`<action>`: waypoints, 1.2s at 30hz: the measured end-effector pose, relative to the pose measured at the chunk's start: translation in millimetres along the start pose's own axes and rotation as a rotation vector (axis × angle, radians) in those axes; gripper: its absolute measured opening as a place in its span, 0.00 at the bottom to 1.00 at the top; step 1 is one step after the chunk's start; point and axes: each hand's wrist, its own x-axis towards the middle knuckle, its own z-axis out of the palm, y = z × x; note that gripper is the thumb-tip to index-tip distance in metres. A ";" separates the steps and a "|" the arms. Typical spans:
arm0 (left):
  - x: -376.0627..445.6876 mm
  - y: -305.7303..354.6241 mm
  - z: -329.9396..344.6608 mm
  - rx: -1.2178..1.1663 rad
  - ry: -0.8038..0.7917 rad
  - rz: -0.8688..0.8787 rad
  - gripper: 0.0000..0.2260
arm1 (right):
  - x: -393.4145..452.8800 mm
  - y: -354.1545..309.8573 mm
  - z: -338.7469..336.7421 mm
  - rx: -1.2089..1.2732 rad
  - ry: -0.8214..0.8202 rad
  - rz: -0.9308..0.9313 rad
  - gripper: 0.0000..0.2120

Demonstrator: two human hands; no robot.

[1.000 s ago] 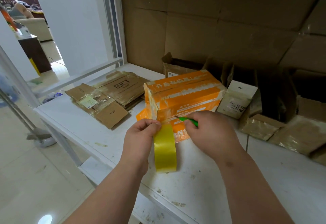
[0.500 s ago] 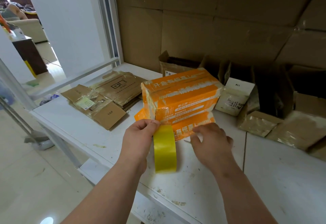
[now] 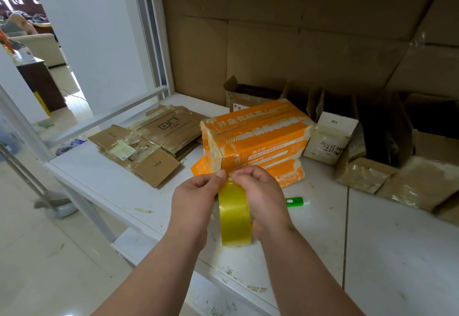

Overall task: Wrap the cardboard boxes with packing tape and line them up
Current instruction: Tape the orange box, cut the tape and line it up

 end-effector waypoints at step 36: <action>88.5 57.6 -41.0 1.128 -0.394 0.997 0.20 | 9.0 5.7 -2.4 -0.042 -0.045 0.007 0.10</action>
